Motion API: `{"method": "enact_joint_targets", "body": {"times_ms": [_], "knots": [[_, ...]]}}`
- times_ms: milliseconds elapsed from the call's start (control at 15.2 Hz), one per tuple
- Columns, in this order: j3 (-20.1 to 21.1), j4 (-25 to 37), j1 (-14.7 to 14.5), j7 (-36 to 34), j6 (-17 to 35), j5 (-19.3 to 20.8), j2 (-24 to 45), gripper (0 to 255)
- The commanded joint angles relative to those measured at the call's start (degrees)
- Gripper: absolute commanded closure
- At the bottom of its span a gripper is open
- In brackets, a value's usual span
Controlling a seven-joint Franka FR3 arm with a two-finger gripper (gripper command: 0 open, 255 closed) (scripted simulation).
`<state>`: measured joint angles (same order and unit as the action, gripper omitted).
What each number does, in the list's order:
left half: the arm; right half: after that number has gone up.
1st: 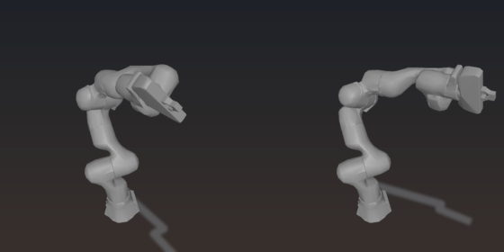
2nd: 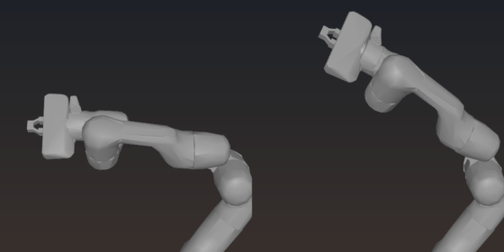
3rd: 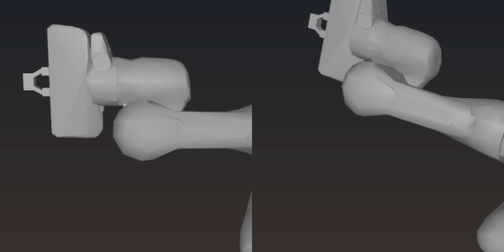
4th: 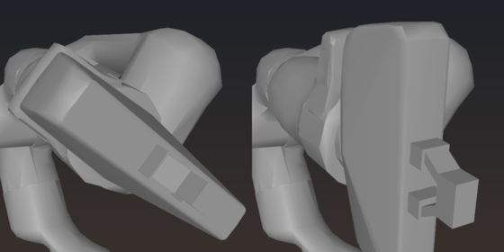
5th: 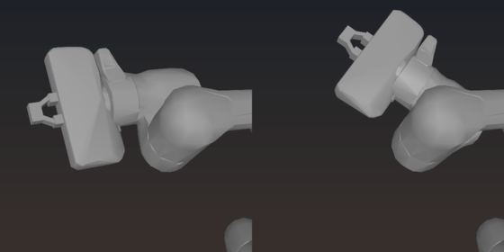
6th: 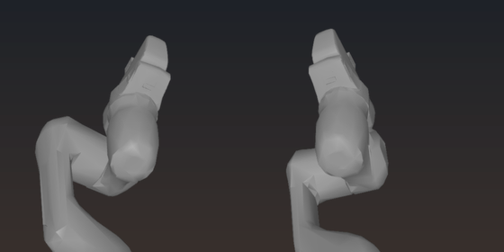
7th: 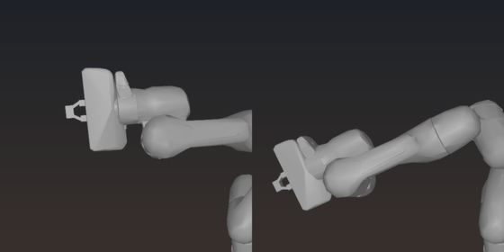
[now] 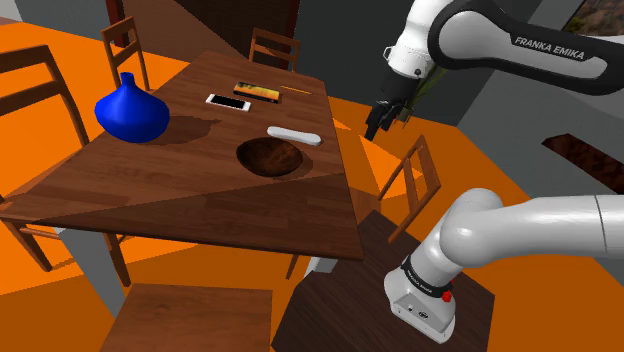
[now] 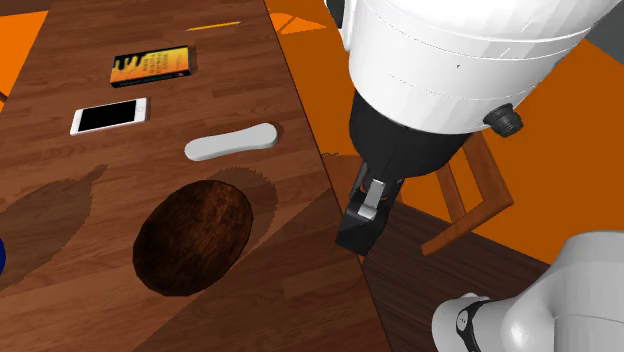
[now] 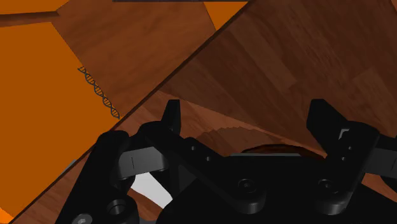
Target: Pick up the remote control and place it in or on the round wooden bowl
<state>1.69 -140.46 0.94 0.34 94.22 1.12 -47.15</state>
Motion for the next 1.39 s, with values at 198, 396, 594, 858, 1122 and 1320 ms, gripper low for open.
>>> {"method": "enact_joint_targets", "body": {"times_ms": [198, 396, 594, 858, 1122, 1320], "knots": [[-2.85, 0.36, -0.09, 5.28, 4.75, 1.9, 5.08, 0], [-5.49, 1.6, -0.31, 10.44, 9.3, 3.31, 10.8, 0], [-7.91, 3.66, -0.69, 15.54, 13.52, 4.16, 17.01, 0], [-10.72, 7.65, -1.39, 22.36, 18.4, 4.3, 25.81, 0], [-12.92, 12.93, -2.1, 29.28, 22.24, 3.27, 34.98, 0], [-14.0, 17.71, -2.4, 34.51, 24.33, 1.81, 41.98, 0]]}}
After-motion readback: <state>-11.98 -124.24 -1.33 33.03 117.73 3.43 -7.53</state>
